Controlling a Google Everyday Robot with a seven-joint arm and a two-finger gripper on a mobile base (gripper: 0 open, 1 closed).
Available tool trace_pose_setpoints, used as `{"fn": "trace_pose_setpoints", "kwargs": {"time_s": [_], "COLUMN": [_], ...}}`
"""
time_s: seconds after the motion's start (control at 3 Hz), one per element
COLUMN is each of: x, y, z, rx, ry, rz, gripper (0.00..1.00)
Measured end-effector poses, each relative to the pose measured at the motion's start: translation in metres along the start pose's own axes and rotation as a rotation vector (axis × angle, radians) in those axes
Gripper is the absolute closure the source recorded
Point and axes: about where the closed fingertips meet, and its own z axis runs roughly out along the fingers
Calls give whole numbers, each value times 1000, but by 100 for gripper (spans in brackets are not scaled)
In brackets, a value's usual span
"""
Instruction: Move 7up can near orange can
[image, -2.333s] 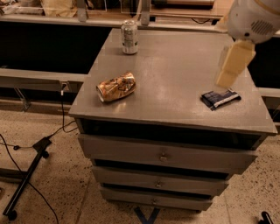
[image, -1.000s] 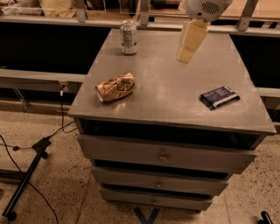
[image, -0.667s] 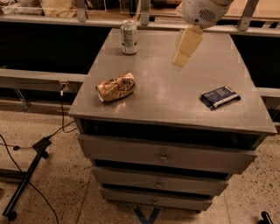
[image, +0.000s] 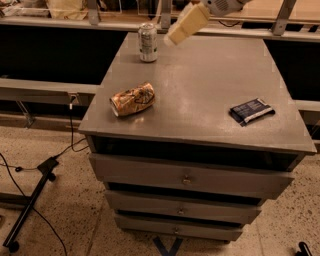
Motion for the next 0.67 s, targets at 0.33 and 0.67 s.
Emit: {"fn": "trace_pose_setpoints", "kwargs": {"time_s": [0.33,0.67], "x": [-23,-27], "y": [-30,-30], "z": [11,14], "rx": [67,64], "ry": [-57,-62], "rz": [87,121], "gripper": [0,0]}}
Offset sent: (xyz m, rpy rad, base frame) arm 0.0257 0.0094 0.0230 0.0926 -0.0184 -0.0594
